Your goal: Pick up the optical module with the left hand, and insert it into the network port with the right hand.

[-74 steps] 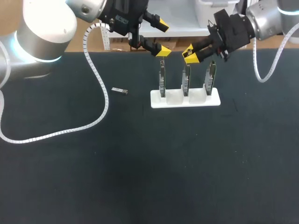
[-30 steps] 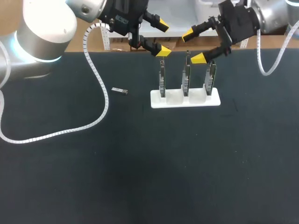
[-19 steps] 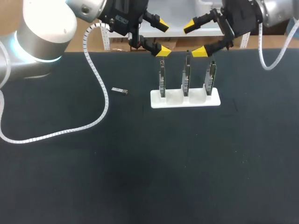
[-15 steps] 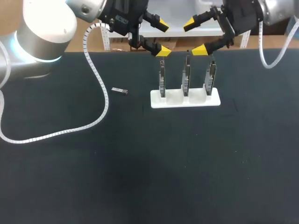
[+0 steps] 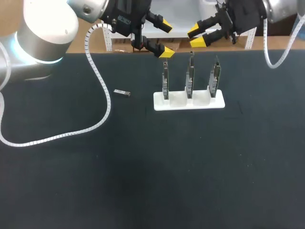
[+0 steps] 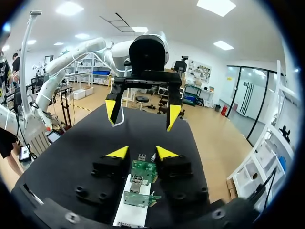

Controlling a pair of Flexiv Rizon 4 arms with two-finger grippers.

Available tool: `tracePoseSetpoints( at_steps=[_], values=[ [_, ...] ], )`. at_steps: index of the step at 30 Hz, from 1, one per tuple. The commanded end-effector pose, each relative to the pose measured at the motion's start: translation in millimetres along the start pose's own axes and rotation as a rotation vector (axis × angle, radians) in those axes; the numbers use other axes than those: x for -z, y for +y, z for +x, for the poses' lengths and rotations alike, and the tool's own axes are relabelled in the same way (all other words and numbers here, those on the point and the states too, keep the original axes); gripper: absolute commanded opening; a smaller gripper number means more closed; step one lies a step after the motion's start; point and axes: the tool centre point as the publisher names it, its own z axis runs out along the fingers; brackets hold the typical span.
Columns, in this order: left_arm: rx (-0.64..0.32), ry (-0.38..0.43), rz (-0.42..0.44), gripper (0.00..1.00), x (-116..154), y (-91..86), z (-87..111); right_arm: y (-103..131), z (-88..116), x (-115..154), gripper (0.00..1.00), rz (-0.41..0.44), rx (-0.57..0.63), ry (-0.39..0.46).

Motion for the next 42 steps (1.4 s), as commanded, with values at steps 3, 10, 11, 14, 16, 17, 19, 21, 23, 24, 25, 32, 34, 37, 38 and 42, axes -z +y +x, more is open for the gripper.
tracePoseSetpoints(
  at_steps=[3,10,11,14,16,17,19,21,23,24,25,32,34,37,38,42],
  values=[
    [0.001,0.007,0.005,1.00,-0.5,2.2,-1.2,10.3,-1.5,-1.0,0.00,0.027,-0.004,0.015],
    [0.001,0.007,0.005,1.00,-0.5,2.2,-1.2,10.3,-1.5,-1.0,0.00,0.027,-0.004,0.015],
    [0.001,0.007,0.005,1.00,-0.5,2.2,-1.2,10.3,-1.5,-1.0,0.00,0.027,-0.004,0.015],
    [0.001,0.007,0.005,1.00,-0.5,2.2,-1.2,10.3,-1.5,-1.0,0.00,0.027,-0.004,0.015],
    [0.001,0.007,0.005,1.00,-0.5,2.2,-1.2,10.3,-1.5,-1.0,0.00,0.027,-0.004,0.015],
    [0.001,0.007,0.005,1.00,-0.5,2.2,-1.2,10.3,-1.5,-1.0,0.00,0.027,-0.004,0.015],
    [0.001,0.007,0.005,1.00,-0.5,2.2,-1.2,10.3,-1.5,-1.0,0.00,0.027,-0.004,0.015],
    [0.001,0.007,0.005,1.00,-0.5,2.2,-1.2,10.3,-1.5,-1.0,0.00,0.027,-0.004,0.015],
    [0.001,0.007,0.005,1.00,-0.5,2.2,-1.2,10.3,-1.5,-1.0,0.00,0.027,-0.004,0.015],
    [0.001,0.007,0.005,1.00,-0.5,2.2,-1.2,11.5,-0.7,-1.4,0.00,0.028,-0.011,0.015],
    [0.001,0.007,0.005,1.00,-0.5,2.2,-1.2,12.2,1.3,-1.6,0.00,0.030,-0.019,0.015],
    [0.001,0.007,0.005,1.00,-0.5,2.2,-1.2,16.7,8.0,-3.6,0.00,0.029,-0.044,0.010],
    [0.001,0.007,0.005,1.00,-0.5,2.2,-1.2,18.2,9.6,-4.1,0.00,0.030,-0.052,0.011],
    [0.001,0.007,0.005,1.00,-0.5,2.2,-1.2,19.0,11.7,-5.3,0.00,0.022,-0.060,0.011],
    [0.001,0.007,0.005,1.00,-0.5,2.2,-1.2,19.1,13.1,-5.2,0.00,0.023,-0.062,0.011],
    [0.001,0.007,0.005,1.00,-0.5,2.2,-1.2,20.6,17.0,-5.5,0.00,0.024,-0.078,0.013]
  ],
)
